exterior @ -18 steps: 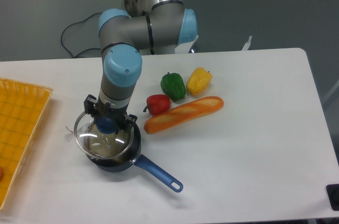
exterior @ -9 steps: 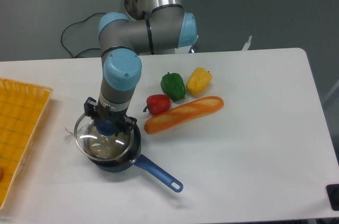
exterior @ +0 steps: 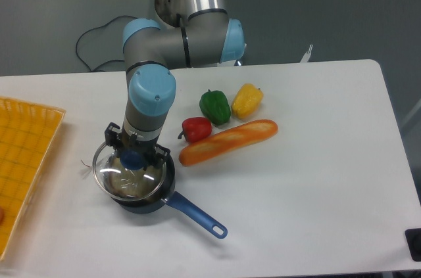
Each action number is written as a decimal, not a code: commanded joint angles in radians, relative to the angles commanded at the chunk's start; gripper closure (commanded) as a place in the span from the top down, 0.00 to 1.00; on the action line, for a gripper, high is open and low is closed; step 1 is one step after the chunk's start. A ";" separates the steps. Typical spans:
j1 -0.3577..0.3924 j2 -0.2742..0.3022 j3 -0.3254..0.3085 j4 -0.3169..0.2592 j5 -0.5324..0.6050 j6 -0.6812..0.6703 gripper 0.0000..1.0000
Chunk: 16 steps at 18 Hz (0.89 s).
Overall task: Close the pot lid
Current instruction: 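Settle the lid on the pan and open the gripper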
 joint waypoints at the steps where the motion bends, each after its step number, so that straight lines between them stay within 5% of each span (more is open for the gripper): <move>1: 0.000 -0.002 0.000 0.002 0.000 0.000 0.54; 16: 0.000 -0.012 0.002 0.014 0.003 0.002 0.61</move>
